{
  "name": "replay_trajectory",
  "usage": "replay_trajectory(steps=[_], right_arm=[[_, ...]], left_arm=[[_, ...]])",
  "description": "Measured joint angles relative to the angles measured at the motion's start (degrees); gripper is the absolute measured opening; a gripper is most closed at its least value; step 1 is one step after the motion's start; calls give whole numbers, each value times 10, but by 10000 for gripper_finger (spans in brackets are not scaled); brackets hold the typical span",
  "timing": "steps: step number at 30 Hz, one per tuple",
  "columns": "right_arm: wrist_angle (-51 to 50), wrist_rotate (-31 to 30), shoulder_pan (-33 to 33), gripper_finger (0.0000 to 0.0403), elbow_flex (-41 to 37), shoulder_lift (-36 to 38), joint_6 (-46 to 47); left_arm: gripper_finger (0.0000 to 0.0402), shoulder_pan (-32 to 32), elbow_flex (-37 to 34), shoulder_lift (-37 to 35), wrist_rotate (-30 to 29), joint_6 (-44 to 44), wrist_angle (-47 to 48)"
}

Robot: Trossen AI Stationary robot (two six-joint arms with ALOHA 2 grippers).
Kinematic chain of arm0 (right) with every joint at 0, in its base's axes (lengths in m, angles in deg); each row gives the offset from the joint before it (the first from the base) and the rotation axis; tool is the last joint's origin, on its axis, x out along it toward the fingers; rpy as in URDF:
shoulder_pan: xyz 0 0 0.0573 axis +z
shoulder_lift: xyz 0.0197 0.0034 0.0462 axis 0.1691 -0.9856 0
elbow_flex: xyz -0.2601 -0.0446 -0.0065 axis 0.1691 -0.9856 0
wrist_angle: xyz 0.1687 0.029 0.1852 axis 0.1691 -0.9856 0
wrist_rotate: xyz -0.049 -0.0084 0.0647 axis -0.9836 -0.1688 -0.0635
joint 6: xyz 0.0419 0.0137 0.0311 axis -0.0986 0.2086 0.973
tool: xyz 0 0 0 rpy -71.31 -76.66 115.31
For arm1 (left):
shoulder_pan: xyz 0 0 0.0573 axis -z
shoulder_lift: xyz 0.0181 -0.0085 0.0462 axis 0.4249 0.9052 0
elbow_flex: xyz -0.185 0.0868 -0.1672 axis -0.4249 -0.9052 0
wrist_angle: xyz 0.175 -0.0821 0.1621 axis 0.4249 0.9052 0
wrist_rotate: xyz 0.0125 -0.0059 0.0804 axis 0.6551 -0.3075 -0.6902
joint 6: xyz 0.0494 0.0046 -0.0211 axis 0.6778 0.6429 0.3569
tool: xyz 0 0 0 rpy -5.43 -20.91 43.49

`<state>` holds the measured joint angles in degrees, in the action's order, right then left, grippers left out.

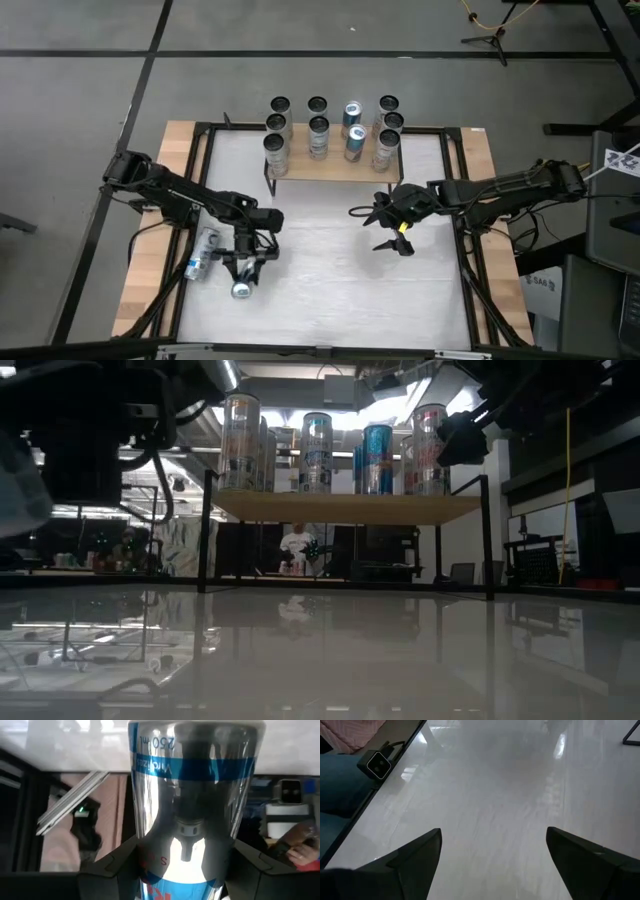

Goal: Sort soda cans
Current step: Put the blue soda can on the shelf and align with other blue soda cans

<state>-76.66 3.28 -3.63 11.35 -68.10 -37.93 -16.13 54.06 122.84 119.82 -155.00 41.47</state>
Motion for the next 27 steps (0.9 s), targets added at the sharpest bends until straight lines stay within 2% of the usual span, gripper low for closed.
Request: replay_trajectory(steps=[9, 17, 27], right_arm=[[0, 0, 0, 356, 0, 0, 0], [0, 0, 0, 356, 0, 0, 0], [-1, 0, 0, 356, 0, 0, 0]], left_arm=[[208, 6, 0, 77, 118, 75, -88], [208, 13, 0, 144, 128, 107, -102], [208, 13, 0, 175, 143, 115, -115]])
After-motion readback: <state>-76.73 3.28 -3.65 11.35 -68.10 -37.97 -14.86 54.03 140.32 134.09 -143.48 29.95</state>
